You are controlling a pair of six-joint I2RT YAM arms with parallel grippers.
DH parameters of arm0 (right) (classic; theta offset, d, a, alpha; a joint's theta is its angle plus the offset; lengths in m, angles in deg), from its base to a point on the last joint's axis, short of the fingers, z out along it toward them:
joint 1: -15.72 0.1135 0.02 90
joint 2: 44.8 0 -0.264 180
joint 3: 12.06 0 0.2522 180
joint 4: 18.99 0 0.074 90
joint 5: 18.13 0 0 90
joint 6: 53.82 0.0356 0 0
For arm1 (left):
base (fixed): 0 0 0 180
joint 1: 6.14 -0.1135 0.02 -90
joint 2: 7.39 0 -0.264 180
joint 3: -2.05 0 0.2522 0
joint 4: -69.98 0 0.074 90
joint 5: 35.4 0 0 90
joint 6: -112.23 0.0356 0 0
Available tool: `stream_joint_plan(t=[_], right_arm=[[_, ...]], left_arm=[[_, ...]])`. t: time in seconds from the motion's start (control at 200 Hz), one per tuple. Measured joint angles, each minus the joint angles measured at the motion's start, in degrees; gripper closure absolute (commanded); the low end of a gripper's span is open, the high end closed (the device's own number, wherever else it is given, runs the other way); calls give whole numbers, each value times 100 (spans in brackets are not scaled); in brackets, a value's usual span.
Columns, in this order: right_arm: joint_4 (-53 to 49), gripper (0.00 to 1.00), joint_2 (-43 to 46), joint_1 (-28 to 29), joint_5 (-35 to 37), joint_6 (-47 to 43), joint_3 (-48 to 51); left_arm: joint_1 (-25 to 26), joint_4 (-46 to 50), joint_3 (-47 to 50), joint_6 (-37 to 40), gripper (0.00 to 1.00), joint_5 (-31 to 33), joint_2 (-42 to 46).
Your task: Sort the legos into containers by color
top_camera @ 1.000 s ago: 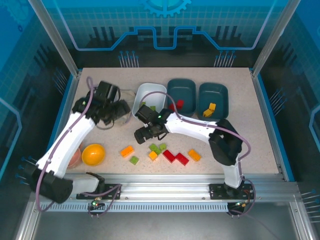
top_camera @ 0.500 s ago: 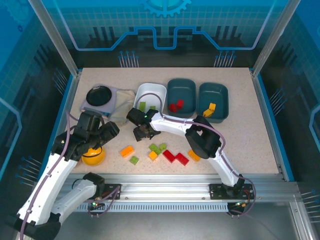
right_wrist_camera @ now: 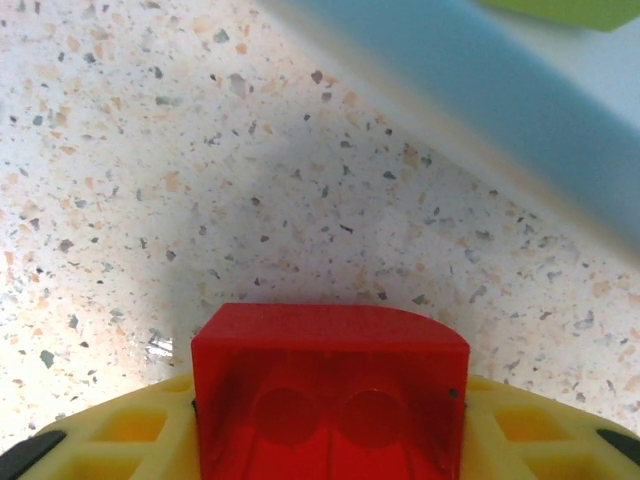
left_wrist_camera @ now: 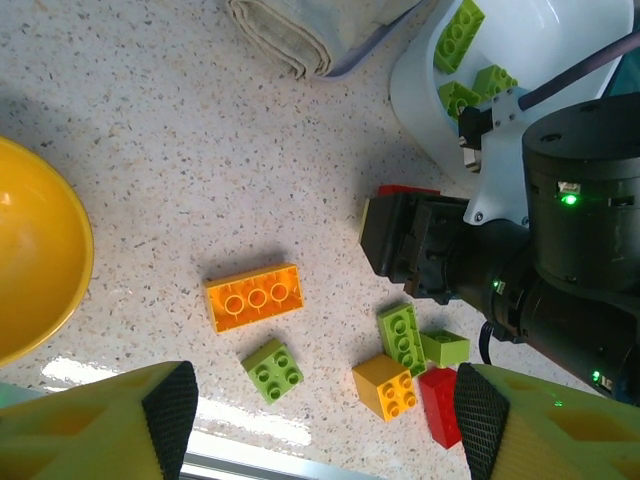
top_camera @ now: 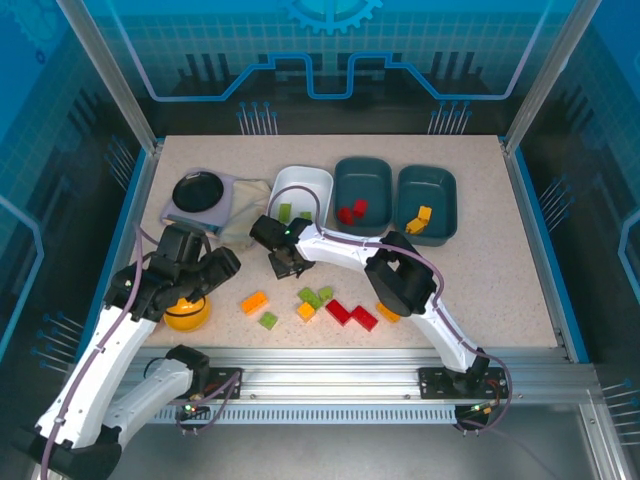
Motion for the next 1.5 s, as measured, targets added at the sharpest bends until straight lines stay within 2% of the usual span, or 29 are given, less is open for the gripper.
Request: stream_joint_plan(t=[0.195, 0.33, 0.435, 0.525, 0.635, 0.781, 0.981, 1.181, 1.361, 1.501], right_arm=[[136, 56, 437, 35, -11, -79, 573], [122, 56, 1333, 48, -61, -79, 1259], [72, 57, 2267, -37, -90, -61, 1729], [-9, 57, 2924, -310, -98, -79, 1947], [-33, 57, 3305, -1034, -85, -205, 2006], [-227, 57, 2848, -2122, -94, -483, 1707], [-616, 56, 1392, -2846, -240, -763, 535], [-1025, 48, 546, -3058, -369, -844, -286], [-1248, 34, 461, -3062, -466, -833, -396], [-1327, 29, 472, -3060, -503, -807, -516]], left_arm=[[0, -153, 234, 116, 28, -271, -2], [33, -433, 348, 221, 29, -625, -24], [258, -778, 356, 286, 29, -881, -199], [599, -1088, 313, 313, 29, -1008, -555], [984, -1473, 15, 323, 28, -1106, -1294], [1121, -2002, -557, 345, 29, -1200, -2170], [1158, -2433, -1423, 531, 29, -1255, -3060], [1169, -2496, -1639, 581, 29, -1259, -3445], [1169, -2415, -1637, 566, 29, -1222, -3512], [1180, -2378, -1620, 564, 29, -1189, -3508]])
